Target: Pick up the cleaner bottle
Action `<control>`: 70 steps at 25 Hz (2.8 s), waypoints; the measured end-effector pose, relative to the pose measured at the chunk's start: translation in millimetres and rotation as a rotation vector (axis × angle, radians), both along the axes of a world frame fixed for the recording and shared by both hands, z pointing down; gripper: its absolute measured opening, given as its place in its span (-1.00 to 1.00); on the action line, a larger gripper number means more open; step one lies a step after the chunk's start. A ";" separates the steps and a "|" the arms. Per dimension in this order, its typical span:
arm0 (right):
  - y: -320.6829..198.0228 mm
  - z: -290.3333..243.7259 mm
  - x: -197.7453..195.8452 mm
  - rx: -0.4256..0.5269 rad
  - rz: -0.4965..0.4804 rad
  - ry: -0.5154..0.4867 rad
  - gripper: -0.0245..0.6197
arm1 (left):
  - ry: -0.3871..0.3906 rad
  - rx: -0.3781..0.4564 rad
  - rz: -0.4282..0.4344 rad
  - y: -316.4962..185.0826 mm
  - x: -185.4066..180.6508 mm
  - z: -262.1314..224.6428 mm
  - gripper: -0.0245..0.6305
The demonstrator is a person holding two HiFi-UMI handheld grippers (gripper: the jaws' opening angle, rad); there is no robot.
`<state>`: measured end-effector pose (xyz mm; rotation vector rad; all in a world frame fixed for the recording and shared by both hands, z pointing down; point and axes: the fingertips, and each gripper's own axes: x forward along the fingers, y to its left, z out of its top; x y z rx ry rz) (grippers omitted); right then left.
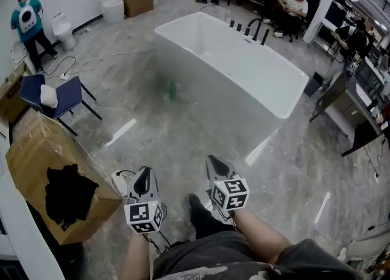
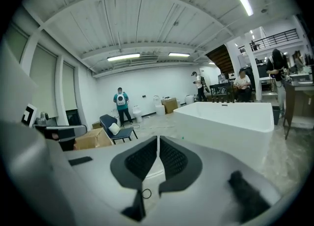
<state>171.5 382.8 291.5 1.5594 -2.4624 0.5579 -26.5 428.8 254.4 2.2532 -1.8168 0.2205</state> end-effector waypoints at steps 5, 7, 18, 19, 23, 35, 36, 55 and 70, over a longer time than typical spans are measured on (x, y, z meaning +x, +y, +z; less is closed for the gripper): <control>-63.4 11.3 12.7 -0.042 -0.002 0.004 -0.83 | -0.043 -0.018 -0.011 -59.1 4.6 0.1 -0.83; -86.9 18.1 16.5 -0.058 -0.005 0.012 -0.83 | -0.047 -0.028 -0.022 -80.1 4.4 2.3 -0.83; -189.5 29.1 42.6 -0.087 -0.024 -0.028 -0.83 | -0.046 -0.056 -0.075 -174.4 1.7 -0.4 -0.83; -194.5 29.2 42.8 -0.091 -0.025 -0.037 -0.83 | -0.047 -0.051 -0.078 -178.9 0.9 -3.1 -0.83; -205.5 31.8 35.8 -0.097 -0.058 -0.053 -0.83 | -0.058 -0.031 -0.082 -195.4 0.2 -10.6 -0.83; -260.0 61.5 24.7 -0.147 -0.002 -0.002 -0.83 | -0.008 -0.033 -0.043 -278.1 -22.0 13.2 -0.83; -267.1 63.6 22.5 -0.150 0.008 0.003 -0.83 | -0.004 -0.036 -0.035 -286.8 -25.3 16.4 -0.83; -457.9 62.4 -102.4 -0.165 0.154 0.044 -0.83 | 0.059 -0.082 0.046 -477.8 -159.2 38.8 -0.83; -527.0 84.8 -113.3 -0.187 0.266 0.109 -0.83 | 0.093 -0.116 0.083 -563.6 -207.0 65.5 -0.83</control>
